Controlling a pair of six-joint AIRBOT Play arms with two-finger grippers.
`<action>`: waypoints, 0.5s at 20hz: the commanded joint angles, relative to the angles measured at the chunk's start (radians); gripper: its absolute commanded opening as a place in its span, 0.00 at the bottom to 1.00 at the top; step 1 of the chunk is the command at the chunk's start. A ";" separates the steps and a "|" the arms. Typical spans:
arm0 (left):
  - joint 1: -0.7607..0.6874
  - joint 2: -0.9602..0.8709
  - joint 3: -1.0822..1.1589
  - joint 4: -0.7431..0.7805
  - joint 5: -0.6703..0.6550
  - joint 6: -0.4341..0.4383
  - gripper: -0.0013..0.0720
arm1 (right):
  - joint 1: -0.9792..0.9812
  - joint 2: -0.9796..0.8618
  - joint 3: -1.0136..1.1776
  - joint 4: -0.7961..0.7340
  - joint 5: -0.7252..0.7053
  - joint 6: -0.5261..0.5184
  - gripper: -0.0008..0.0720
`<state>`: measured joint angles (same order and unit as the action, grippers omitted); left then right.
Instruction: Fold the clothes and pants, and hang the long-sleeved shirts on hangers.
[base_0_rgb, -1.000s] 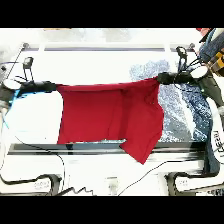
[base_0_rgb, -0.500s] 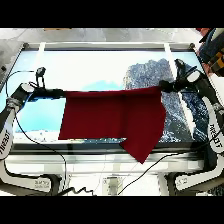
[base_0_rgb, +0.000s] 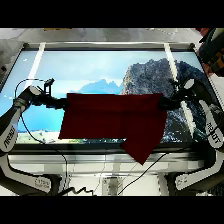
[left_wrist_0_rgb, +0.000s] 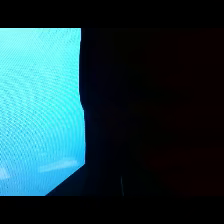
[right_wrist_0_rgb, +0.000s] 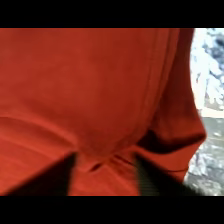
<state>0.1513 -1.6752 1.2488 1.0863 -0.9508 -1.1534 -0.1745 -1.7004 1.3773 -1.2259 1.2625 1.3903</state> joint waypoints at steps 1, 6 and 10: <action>-0.005 0.001 0.018 -0.024 -0.084 -0.011 0.14 | -0.001 -0.001 0.023 0.015 0.042 0.015 0.64; 0.058 0.100 0.053 -0.016 -0.310 -0.011 0.71 | -0.054 0.049 0.121 -0.015 0.269 0.026 0.39; 0.160 0.262 0.053 -0.013 -0.320 -0.069 0.67 | -0.167 0.219 0.107 -0.090 0.375 -0.048 0.28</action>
<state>0.2512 -1.5070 1.2976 1.0714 -1.2240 -1.1828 -0.2741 -1.5772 1.4830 -1.2732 1.5375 1.3865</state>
